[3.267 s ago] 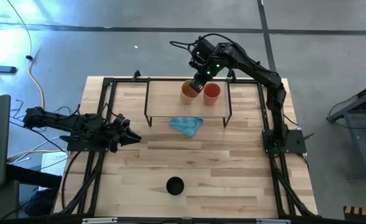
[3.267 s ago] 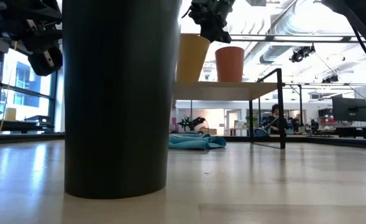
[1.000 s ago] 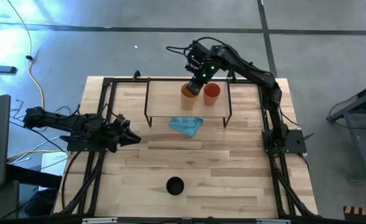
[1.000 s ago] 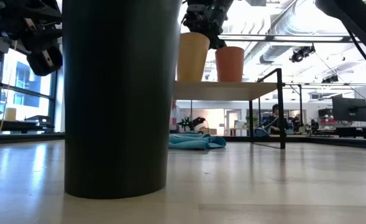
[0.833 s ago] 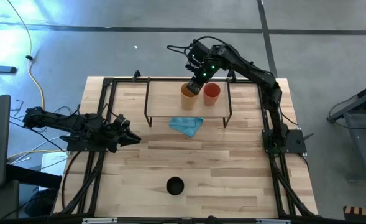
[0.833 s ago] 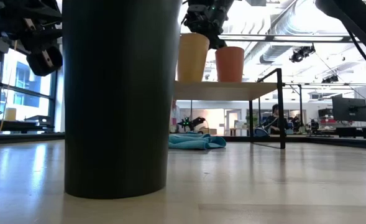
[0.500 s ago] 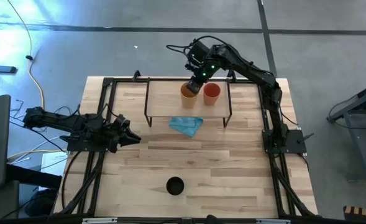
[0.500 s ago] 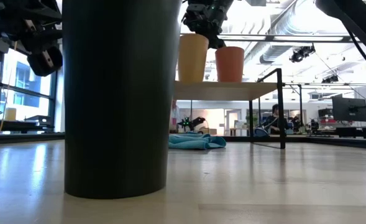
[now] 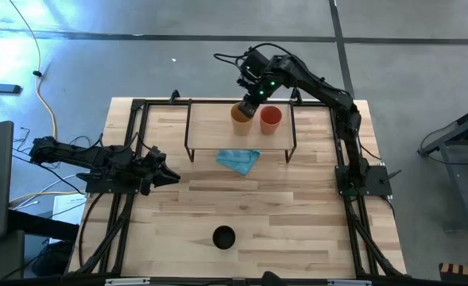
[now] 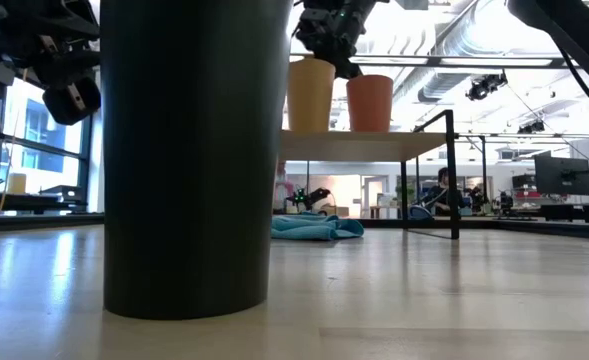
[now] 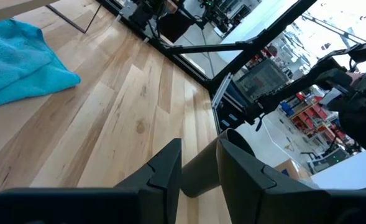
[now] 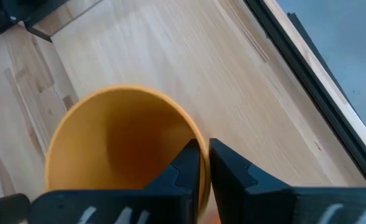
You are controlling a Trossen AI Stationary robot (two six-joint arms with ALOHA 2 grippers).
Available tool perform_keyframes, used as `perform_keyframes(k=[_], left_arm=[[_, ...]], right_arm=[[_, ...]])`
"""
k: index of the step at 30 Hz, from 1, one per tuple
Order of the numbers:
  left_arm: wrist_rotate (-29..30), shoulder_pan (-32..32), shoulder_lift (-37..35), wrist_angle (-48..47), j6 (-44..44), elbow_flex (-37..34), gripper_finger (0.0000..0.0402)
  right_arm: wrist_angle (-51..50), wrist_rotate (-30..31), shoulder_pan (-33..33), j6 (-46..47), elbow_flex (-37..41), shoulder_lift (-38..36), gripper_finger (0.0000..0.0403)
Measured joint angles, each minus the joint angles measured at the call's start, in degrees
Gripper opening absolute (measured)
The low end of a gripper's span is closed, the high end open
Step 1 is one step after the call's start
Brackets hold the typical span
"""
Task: Stack small to large cups/mugs on shelf
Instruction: Put the yellow cup on the shelf
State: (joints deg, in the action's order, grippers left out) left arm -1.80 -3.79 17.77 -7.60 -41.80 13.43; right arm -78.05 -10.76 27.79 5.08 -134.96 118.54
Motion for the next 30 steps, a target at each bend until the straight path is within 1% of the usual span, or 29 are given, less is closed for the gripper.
perform_keyframes(k=[6,30], left_arm=[[1.17,0.0,0.0,0.0,0.0,0.0,0.0092],[1.4,0.0,0.0,0.07,0.0,0.0,0.0092]], right_arm=[[1.93,-0.02,-0.02,0.0,-0.02,0.0,0.0025],[2.48,-0.35,0.09,-0.07,-0.07,0.31,0.0025]])
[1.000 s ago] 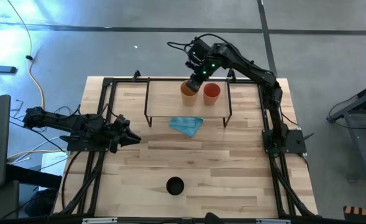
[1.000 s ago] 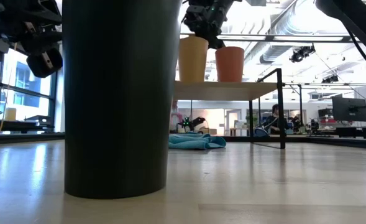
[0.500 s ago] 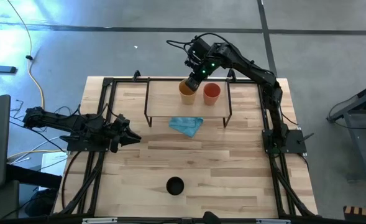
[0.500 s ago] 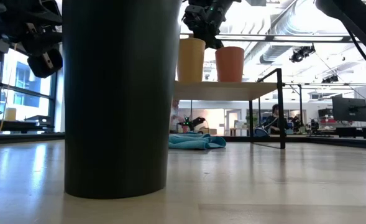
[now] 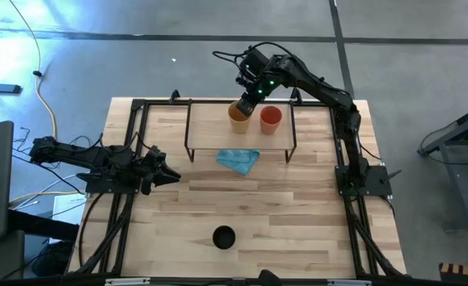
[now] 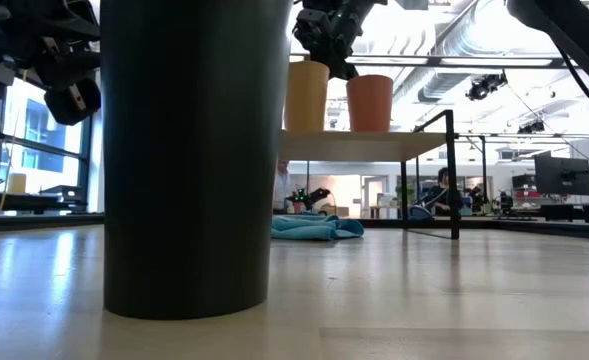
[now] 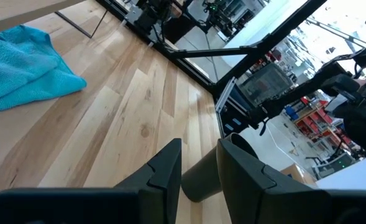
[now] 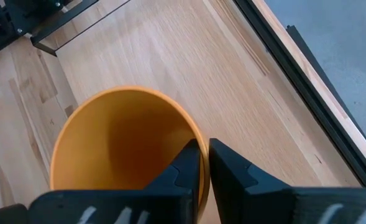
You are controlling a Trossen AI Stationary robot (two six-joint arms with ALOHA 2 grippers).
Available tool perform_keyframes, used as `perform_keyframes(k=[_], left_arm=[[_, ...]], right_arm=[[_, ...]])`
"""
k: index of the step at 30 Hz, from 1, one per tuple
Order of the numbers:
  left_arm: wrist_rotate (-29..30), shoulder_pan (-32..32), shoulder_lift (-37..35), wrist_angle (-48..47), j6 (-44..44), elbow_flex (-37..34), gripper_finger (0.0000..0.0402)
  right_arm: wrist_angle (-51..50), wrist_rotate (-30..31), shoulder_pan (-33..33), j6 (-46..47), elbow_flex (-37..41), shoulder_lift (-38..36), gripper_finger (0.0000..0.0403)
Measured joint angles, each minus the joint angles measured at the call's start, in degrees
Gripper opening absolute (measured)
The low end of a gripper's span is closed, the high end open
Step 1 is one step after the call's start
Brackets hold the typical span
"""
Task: Stack small to large cups/mugs on shelf
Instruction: Put the yellow cup on the shelf
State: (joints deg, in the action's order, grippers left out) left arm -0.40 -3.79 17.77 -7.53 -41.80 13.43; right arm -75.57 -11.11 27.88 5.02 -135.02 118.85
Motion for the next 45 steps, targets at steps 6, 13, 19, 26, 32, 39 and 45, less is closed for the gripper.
perform_keyframes(k=[6,13,19,26,32,39,45], left_arm=[[0.02,0.02,-0.01,0.0,0.0,0.0,0.0092],[0.02,0.0,0.0,0.02,0.0,0.0,0.0092],[0.02,0.02,0.01,0.02,0.0,0.0,0.0092],[0.02,0.0,0.01,0.04,-0.02,0.0,0.0092],[0.02,0.02,0.0,0.07,-0.02,0.0,0.0092],[0.02,0.0,0.01,0.07,-0.03,0.0,0.0092],[0.02,0.0,0.01,0.07,-0.02,0.0,0.0092]], right_arm=[[0.0,-0.06,0.0,0.02,0.0,0.0,0.0025],[0.0,-1.3,0.0,0.36,0.0,0.03,0.0025],[0.54,-1.36,0.0,0.48,0.0,0.09,0.0025],[0.63,-1.36,0.0,0.5,0.0,0.09,0.0025],[0.66,-1.36,0.0,0.66,0.0,0.09,0.0034],[0.7,-1.42,0.0,0.96,0.0,0.09,0.0066],[2.11,-1.44,0.0,0.96,0.0,0.09,0.0069]])
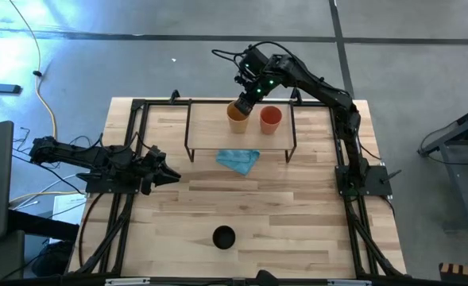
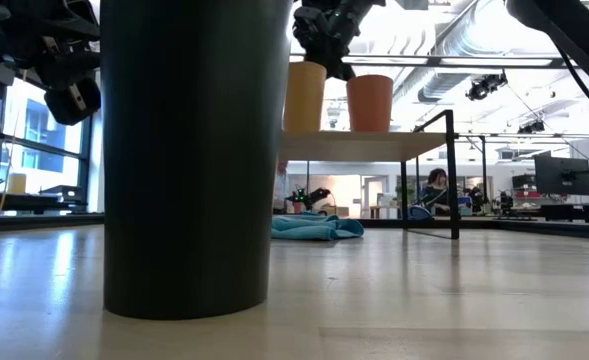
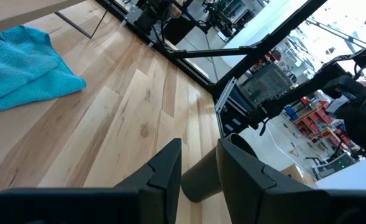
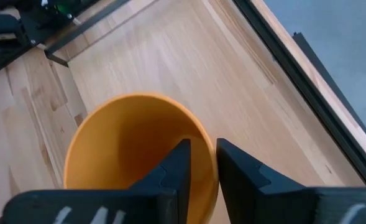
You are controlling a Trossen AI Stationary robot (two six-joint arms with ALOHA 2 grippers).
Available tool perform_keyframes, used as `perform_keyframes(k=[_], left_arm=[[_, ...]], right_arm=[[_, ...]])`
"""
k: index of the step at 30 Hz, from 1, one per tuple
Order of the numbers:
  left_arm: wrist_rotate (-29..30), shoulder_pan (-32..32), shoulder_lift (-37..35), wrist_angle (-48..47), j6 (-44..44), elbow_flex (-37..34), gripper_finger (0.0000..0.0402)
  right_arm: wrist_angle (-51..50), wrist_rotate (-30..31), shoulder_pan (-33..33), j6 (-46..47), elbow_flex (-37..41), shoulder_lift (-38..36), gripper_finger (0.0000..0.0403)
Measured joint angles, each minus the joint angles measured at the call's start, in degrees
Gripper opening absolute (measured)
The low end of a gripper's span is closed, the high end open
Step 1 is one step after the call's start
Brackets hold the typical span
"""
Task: Stack small to large cups/mugs on shelf
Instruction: Put the yellow cup on the shelf, then put the black cup on the shelf
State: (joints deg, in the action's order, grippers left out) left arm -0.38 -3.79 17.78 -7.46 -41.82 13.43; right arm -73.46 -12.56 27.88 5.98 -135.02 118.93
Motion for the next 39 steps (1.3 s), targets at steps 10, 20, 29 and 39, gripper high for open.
perform_keyframes(k=[10,20,29,39], left_arm=[[0.0,0.01,-0.01,0.0,-0.01,0.0,0.0092],[0.0,0.01,-0.01,0.0,-0.01,0.0,0.0092],[0.0,0.0,-0.01,0.0,-0.02,0.0,0.0092],[0.0,0.0,-0.01,-0.02,-0.04,0.0,0.0092]], right_arm=[[1.67,-0.98,0.0,0.0,0.02,0.0,0.0069],[-0.28,-0.96,0.0,-0.46,0.04,0.0,0.0069],[-0.06,0.35,0.26,-0.9,0.04,0.0,0.0069],[-0.16,0.42,0.63,-1.51,0.09,-1.56,0.0069]])
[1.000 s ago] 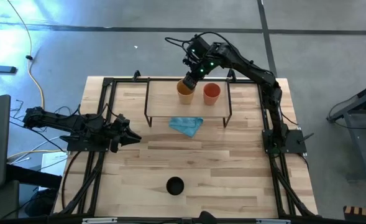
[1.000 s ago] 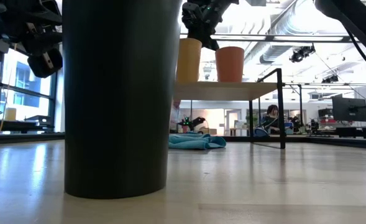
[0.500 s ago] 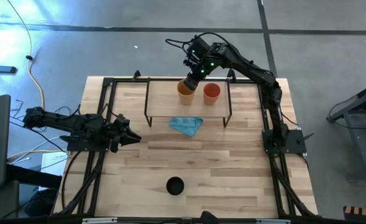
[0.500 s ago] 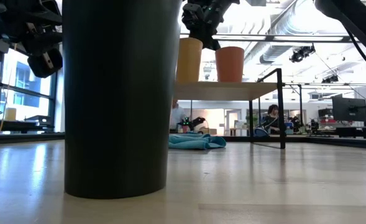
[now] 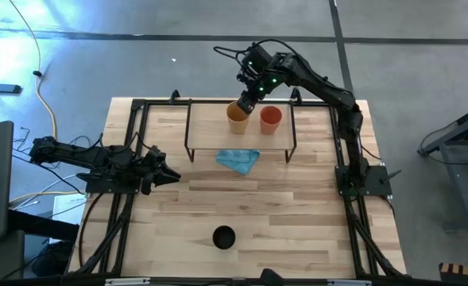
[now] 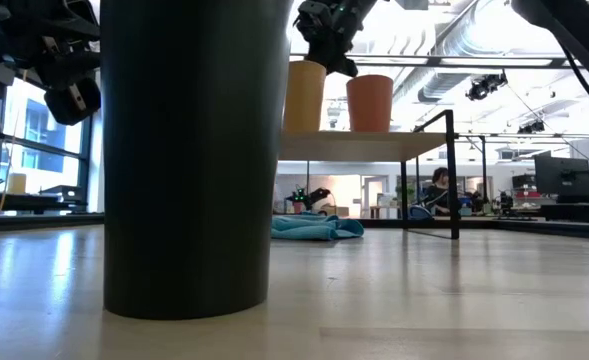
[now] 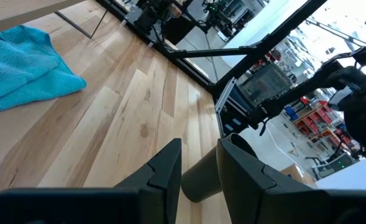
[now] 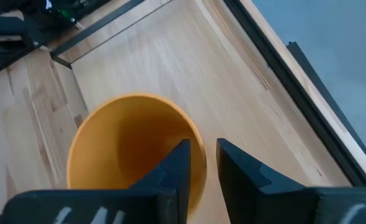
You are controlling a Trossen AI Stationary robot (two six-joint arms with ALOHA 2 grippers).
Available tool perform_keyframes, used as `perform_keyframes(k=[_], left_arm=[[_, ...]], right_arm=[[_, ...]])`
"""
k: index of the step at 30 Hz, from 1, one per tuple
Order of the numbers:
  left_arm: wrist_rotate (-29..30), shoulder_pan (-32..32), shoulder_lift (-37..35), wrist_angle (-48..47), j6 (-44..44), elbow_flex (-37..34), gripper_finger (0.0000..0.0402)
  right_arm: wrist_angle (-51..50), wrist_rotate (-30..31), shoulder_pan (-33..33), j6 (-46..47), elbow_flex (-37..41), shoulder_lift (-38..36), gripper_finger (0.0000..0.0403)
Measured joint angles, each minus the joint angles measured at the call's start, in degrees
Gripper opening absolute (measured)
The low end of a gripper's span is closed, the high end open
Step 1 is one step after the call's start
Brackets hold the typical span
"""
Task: Stack small to large cups/mugs on shelf
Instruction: Put the black cup on the shelf
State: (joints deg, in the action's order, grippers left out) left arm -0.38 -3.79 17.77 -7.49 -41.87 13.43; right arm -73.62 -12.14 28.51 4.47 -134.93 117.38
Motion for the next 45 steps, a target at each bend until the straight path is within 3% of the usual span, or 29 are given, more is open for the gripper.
perform_keyframes(k=[7,14,19,24,29,34,45], left_arm=[[0.0,0.0,-0.01,0.07,-0.41,0.0,0.0092],[-0.6,0.02,0.01,3.47,-1.92,0.0,0.0092],[-4.02,-0.01,-0.01,9.62,-3.7,0.0,0.0092],[-8.39,-0.02,1.73,14.31,-7.8,0.02,0.0092],[-12.81,-0.53,8.38,19.85,-11.78,0.02,0.0092],[-13.08,-4.96,18.72,28.57,-12.45,0.02,0.0092],[-6.4,-11.94,36.27,42.64,-10.93,1.07,0.0092]], right_arm=[[-0.86,-0.04,0.14,-0.04,0.0,-3.03,0.0069],[-1.66,-4.54,-0.02,-1.65,0.0,-8.55,0.0069],[-2.23,-10.12,-0.42,-1.91,0.0,-13.07,0.0069],[-4.0,-11.94,-2.86,-3.29,-0.02,-16.95,0.0069],[-4.75,-11.98,-6.98,-4.51,-0.03,-19.87,0.0069],[-4.57,-11.72,-12.58,-4.96,0.17,-21.76,0.0069],[1.06,-11.28,-24.13,-4.43,0.85,-22.68,0.0069]])
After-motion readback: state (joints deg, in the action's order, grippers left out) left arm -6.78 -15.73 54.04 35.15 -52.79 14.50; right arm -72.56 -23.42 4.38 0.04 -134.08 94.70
